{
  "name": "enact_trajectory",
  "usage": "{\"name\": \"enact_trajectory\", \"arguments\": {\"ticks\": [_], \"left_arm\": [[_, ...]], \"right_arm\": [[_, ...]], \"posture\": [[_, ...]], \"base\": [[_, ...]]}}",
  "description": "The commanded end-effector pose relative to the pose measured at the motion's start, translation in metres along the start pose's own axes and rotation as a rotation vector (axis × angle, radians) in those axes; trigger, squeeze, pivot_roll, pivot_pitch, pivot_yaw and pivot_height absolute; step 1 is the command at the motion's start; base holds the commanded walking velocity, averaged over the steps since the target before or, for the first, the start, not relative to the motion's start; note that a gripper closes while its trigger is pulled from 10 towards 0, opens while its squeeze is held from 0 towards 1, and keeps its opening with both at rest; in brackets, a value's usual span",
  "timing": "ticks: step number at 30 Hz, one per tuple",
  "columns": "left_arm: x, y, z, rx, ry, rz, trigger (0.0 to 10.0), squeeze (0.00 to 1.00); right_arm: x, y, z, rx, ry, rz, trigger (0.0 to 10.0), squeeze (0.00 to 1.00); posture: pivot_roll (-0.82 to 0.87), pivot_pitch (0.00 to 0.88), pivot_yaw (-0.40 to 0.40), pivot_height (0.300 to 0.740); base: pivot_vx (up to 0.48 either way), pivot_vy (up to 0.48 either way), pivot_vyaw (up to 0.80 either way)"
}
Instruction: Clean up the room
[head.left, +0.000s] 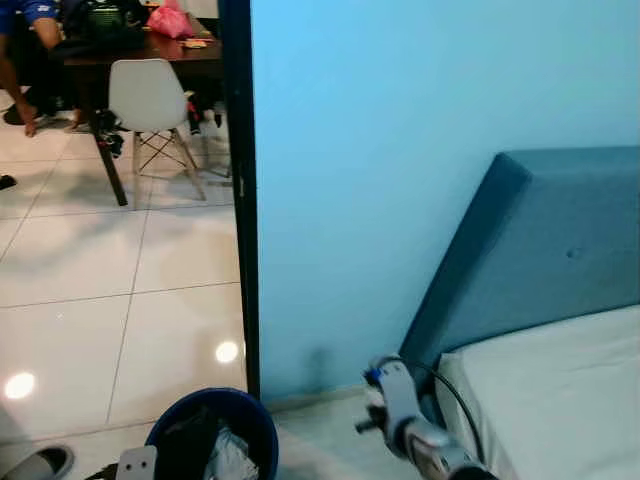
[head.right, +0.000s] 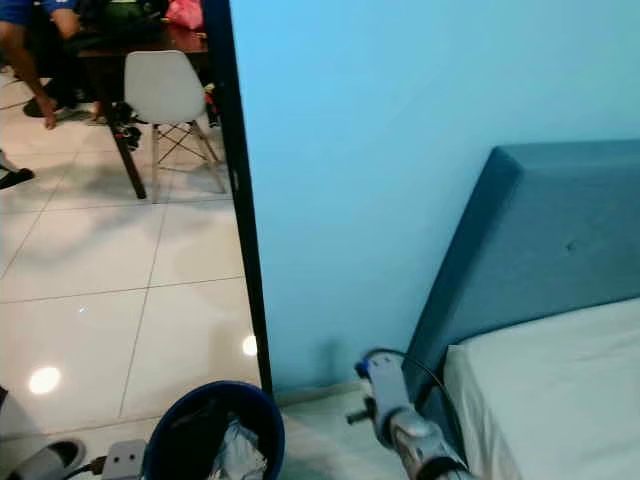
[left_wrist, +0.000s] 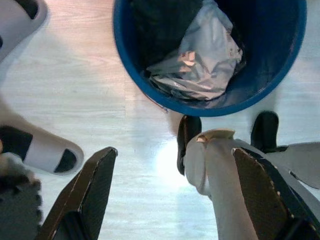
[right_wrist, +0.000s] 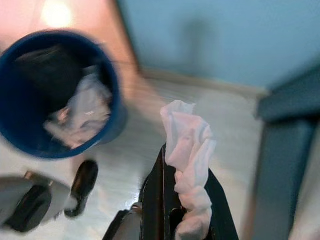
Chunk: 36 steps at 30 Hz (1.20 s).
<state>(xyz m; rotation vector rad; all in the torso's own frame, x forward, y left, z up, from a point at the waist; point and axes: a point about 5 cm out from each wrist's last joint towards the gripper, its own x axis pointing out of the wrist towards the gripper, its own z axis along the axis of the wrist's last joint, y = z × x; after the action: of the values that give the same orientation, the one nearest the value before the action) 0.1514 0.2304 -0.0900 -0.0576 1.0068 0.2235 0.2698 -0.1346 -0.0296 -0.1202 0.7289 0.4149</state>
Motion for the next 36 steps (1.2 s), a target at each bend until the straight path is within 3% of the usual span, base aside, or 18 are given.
{"name": "enact_trajectory", "arguments": {"ticks": [1,6,12,21,23,24,31,32,34,36], "left_arm": [[-0.002,0.004,-0.013,-0.013,0.042,0.026,10.0,0.00],[-0.005,0.009,-0.021,-0.034,0.059,0.041,10.0,0.00],[-0.008,0.017,-0.033,-0.025,0.092,0.054,10.0,0.00],[-0.008,0.016,-0.034,0.004,0.099,0.048,10.0,0.00],[-0.008,0.015,-0.033,0.005,0.097,0.045,10.0,0.00],[-0.008,0.014,-0.032,0.006,0.094,0.041,10.0,0.00],[-0.007,0.013,-0.031,0.019,0.095,0.033,10.0,0.00],[-0.007,0.013,-0.031,0.022,0.096,0.033,10.0,0.00],[-0.007,0.013,-0.031,0.022,0.096,0.033,10.0,0.00],[-0.008,0.014,-0.032,0.023,0.098,0.034,10.0,0.00]], "right_arm": [[0.004,0.011,0.005,-0.053,0.012,0.078,10.0,0.00],[0.007,0.026,0.007,-0.091,0.046,0.183,10.0,0.00],[0.007,0.033,-0.001,-0.112,0.118,0.248,10.0,0.00],[0.010,0.050,0.017,-0.126,0.077,0.387,10.0,0.00],[0.011,0.051,0.019,-0.151,0.077,0.377,10.0,0.00],[0.013,0.047,0.020,-0.196,0.099,0.288,10.0,0.00],[0.013,0.023,0.025,-0.300,0.116,0.031,10.0,0.00],[0.013,0.020,0.028,-0.302,0.101,-0.001,10.0,0.24],[0.013,0.020,0.028,-0.302,0.101,-0.001,10.0,0.24],[0.012,0.015,0.035,-0.294,0.071,-0.048,10.0,1.00]], "posture": [[0.04,0.088,-0.105,0.740],[0.06,0.092,-0.108,0.740],[0.07,0.097,-0.104,0.740],[0.07,0.099,-0.098,0.740],[0.07,0.099,-0.098,0.740],[0.07,0.099,-0.095,0.740],[0.08,0.102,-0.092,0.740],[0.08,0.101,-0.092,0.740],[0.08,0.101,-0.092,0.740],[0.08,0.100,-0.091,0.740]], "base": [[0.000,0.000,0.79],[0.000,0.000,0.79],[0.000,0.000,0.79],[0.000,0.000,0.79],[0.000,0.000,0.79],[0.000,0.000,0.41],[0.000,0.000,0.06],[0.000,0.000,0.00],[0.000,0.000,0.00],[0.000,0.000,0.00]]}}
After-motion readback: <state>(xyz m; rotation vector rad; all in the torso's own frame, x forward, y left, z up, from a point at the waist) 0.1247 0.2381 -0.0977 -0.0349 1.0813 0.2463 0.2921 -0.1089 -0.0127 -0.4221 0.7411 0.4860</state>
